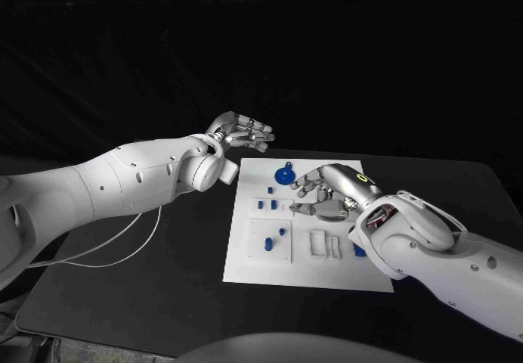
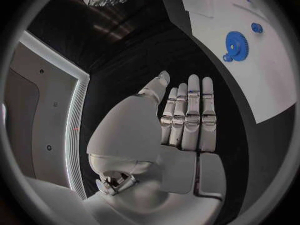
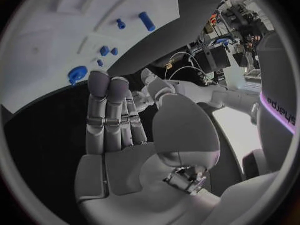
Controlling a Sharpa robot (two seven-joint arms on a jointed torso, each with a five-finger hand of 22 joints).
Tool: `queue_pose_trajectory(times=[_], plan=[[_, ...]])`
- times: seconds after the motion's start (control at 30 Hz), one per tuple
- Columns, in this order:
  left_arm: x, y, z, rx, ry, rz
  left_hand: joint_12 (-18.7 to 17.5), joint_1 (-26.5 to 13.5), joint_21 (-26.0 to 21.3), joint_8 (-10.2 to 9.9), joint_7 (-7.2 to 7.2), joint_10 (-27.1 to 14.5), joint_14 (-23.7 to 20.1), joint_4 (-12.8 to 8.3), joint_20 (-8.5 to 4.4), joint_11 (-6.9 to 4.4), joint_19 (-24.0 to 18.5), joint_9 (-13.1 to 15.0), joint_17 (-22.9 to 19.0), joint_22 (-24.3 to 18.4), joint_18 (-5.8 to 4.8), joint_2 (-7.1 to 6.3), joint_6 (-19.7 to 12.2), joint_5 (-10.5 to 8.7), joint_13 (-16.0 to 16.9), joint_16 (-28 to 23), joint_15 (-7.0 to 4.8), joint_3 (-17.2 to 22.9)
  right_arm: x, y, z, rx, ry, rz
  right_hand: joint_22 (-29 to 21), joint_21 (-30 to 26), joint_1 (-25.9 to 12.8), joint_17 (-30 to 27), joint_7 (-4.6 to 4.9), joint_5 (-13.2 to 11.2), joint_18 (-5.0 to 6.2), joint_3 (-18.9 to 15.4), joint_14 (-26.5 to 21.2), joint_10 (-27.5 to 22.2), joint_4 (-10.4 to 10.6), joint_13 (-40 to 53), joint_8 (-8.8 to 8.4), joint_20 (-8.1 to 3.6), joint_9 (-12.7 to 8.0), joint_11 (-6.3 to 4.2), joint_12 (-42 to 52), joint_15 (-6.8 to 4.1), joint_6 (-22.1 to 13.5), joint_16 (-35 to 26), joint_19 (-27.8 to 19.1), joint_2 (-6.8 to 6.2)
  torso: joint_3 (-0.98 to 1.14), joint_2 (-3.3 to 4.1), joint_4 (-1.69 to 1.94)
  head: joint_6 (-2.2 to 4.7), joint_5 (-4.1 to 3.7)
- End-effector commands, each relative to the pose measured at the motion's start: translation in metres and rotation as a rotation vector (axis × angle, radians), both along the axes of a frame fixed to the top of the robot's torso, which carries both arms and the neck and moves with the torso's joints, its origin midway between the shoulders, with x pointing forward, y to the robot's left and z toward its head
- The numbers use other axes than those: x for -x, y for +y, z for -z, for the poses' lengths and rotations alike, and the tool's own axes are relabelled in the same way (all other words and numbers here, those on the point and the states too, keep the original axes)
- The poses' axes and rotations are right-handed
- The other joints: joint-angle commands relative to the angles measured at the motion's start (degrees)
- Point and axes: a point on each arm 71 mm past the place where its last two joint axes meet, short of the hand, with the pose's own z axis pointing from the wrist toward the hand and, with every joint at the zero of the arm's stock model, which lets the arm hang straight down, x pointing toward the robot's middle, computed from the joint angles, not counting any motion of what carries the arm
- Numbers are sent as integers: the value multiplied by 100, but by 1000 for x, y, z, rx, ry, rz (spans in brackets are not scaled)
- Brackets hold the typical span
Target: Assemble the parts on the task board
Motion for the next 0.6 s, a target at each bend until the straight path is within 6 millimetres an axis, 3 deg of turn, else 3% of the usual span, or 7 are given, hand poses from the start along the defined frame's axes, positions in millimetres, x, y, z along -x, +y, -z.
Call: queue_pose_trajectory(times=[0.03, 0.17, 0.23, 0.3, 0.37, 0.53, 0.6], plan=[[0, 0, -1, 9, -3, 9, -12, -8, 8, -6, 24, -46, -33, -10, 1, -11, -32, -1, 3, 5, -27, 41, -13, -35, -3, -14, -3, 5, -5, -12, 1, -69, 142, 17, 40, 83, -53, 16, -51, 54, -86, 87, -10, 357, 12, 36, -11, -87, 11, -109, 38, -97, 133, 44, 261, 75, 0, -7, -10, 125, -77], [0, 1, -1, 9, -6, 5, -12, -24, 8, -7, 25, -46, -28, 0, 2, -10, -31, -2, 4, 6, -28, 39, -20, -35, -3, -13, -3, -3, -15, -32, 1, -69, 196, 72, 133, 267, -112, 54, -139, 127, -183, -18, -2, 862, 57, 294, -7, -201, 44, -278, 193, -208, 336, 71, 267, 85, 2, -8, -14, 246, -126], [0, 2, -1, 8, -8, 3, -11, -33, 8, -5, 24, -42, -25, 6, 2, -12, -29, -1, 5, 6, -28, 38, -19, -34, -3, -12, -4, -7, -18, -39, 3, -67, 217, 94, 138, 281, -108, 63, -171, 131, -214, -102, 1, 1019, 63, 481, -5, -234, 60, -328, 321, -239, 391, 72, 266, 95, 3, -13, -20, 260, -138], [0, 3, -1, 8, -9, 2, -11, -33, 8, -5, 24, -42, -25, 6, 2, -12, -29, -1, 5, 6, -28, 38, -19, -34, -3, -12, -4, -7, -22, -48, 5, -63, 247, 122, 161, 337, -98, 82, -209, 163, -274, -292, 13, 1093, 82, 977, -1, -289, 85, -386, 614, -282, 454, 77, 269, 133, 7, -17, -24, 274, -151], [0, 4, -1, 8, -10, 0, -11, -33, 8, -5, 24, -42, -25, 6, 2, -12, -29, -1, 5, 6, -28, 38, -19, -34, -3, -12, -4, -7, -25, -56, 8, -51, 281, 150, 205, 444, -82, 112, -259, 236, -322, -638, 26, 639, 140, 2426, -5, -330, 205, -434, 1686, -318, 513, 107, 273, 207, 12, -13, -18, 281, -168], [0, 7, -1, 14, -10, -6, -11, -45, 6, -5, 23, -41, -23, 12, 3, -12, -26, -1, 7, 2, -29, 35, -20, -34, -3, -12, -4, -13, -28, -72, 15, -8, 367, 206, 562, 1085, -255, 297, -389, 355, -367, -871, 22, 203, 535, 4843, 15, -377, 883, -517, 3513, -363, 699, 423, 301, 239, 16, -6, -15, 230, -190], [1, 9, -1, 16, -14, -9, -11, -54, 3, -7, 23, -42, -24, 16, 4, -11, -26, -1, 8, -3, -30, 25, -24, -35, -3, -13, -3, -21, -28, -79, 18, 29, 411, 233, 690, 1297, -277, 378, -470, 350, -390, -843, -6, 302, 702, 5623, 58, -398, 1429, -553, 4224, -390, 802, 559, 308, 212, 12, -8, -16, 198, -202]])
